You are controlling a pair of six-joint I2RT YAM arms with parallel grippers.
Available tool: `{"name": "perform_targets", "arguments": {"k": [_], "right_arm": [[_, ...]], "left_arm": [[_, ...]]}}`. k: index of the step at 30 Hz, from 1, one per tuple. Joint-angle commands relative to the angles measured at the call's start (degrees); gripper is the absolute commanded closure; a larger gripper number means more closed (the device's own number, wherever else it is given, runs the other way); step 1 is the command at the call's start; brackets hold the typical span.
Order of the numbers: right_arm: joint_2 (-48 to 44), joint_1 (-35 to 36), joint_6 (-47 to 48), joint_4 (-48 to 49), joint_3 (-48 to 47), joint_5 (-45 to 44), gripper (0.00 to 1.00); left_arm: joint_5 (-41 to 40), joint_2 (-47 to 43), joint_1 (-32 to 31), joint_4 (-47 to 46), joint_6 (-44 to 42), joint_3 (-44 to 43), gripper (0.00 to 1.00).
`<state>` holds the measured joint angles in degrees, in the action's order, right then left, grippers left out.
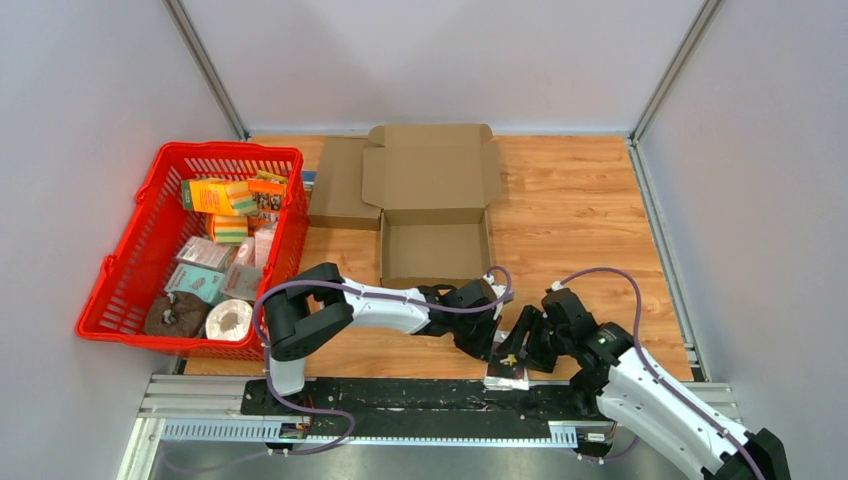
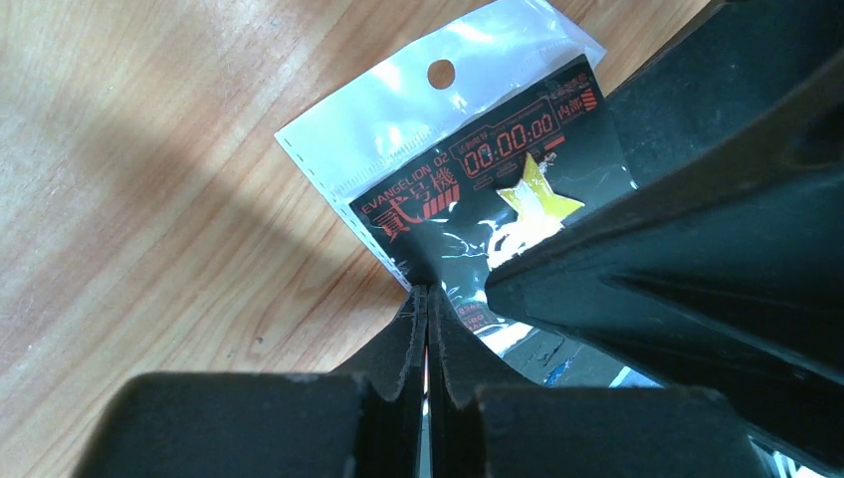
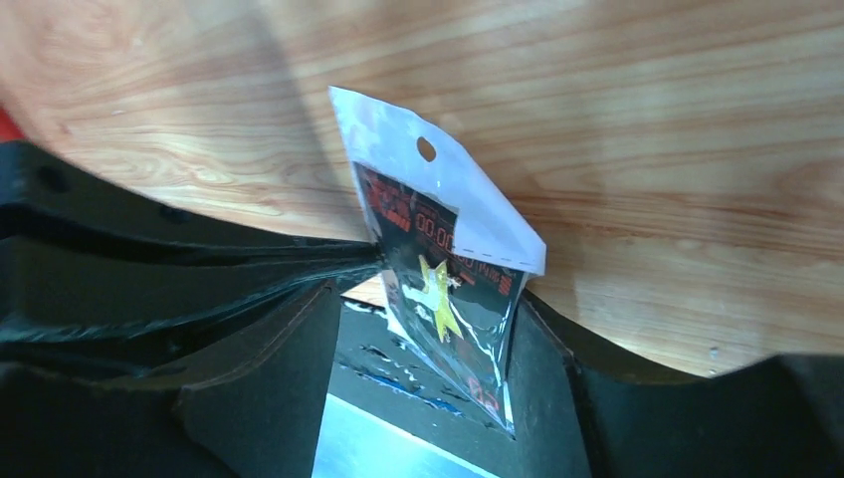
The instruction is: Fold the paper box
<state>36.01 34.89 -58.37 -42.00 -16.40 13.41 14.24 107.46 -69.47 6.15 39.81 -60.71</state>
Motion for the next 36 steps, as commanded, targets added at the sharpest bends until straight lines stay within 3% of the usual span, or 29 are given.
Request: {"name": "perform_targets", "arguments": {"k": [1,6,9,12,14,20,22,23,27,29,33,36], "right_arm": [[-6.7,0.5,-3.1,4.4,0.3,0.0,0.40],[-13.3,0.5,-4.5,4.2,1.1,-0.8,0.64],[-15.9,0.5,-5.4,6.7,1.7,-1.0,0.90],[-15.8,0.4,-5.5,7.1,1.9,-1.6,0.97],[-15.2,0.4,-2.5,6.2,-0.3,-2.9,0.98],[-7.0,0.3,9.0,6.0,-14.4,-2.4,1.00],[-1.0,0.2,13.1,10.3,-18.8,2.7,1.00],[1.8,-0.1,13.9,11.1,-24.1,3.8,1.00],[19.0,-1.8,20.7,13.9,-36.6,5.2,1.00],[25.2,-3.2,24.4,18.2,-40.3,6.0,1.00],[47.2,-5.4,27.5,20.9,-50.7,11.2,1.00],[57.5,-5.6,25.1,28.8,-54.8,13.7,1.00]], "left_arm": [[-4.0,-0.9,0.5,-0.3,0.4,3.0,0.96],[-5.9,-5.8,0.6,-0.9,-0.5,5.0,0.95],[-7.3,-8.7,0.6,-1.4,-0.8,6.1,0.92],[-8.3,-11.0,0.5,-0.8,-1.1,6.5,0.91],[-9.9,-13.4,0.6,0.4,-1.9,7.7,0.91],[-25.3,-33.1,2.0,10.9,-8.5,9.9,0.73],[-25.6,-39.2,4.5,15.3,-9.9,9.6,0.67],[-23.0,-40.6,8.7,17.3,-10.5,8.8,0.67],[-18.7,-46.5,19.2,23.4,-11.8,8.7,0.66],[-19.1,-48.7,21.4,24.3,-13.3,9.5,0.66],[-19.4,-52.7,25.3,26.5,-13.5,10.1,0.65],[-19.3,-53.8,25.8,27.0,-13.1,10.6,0.65]]}}
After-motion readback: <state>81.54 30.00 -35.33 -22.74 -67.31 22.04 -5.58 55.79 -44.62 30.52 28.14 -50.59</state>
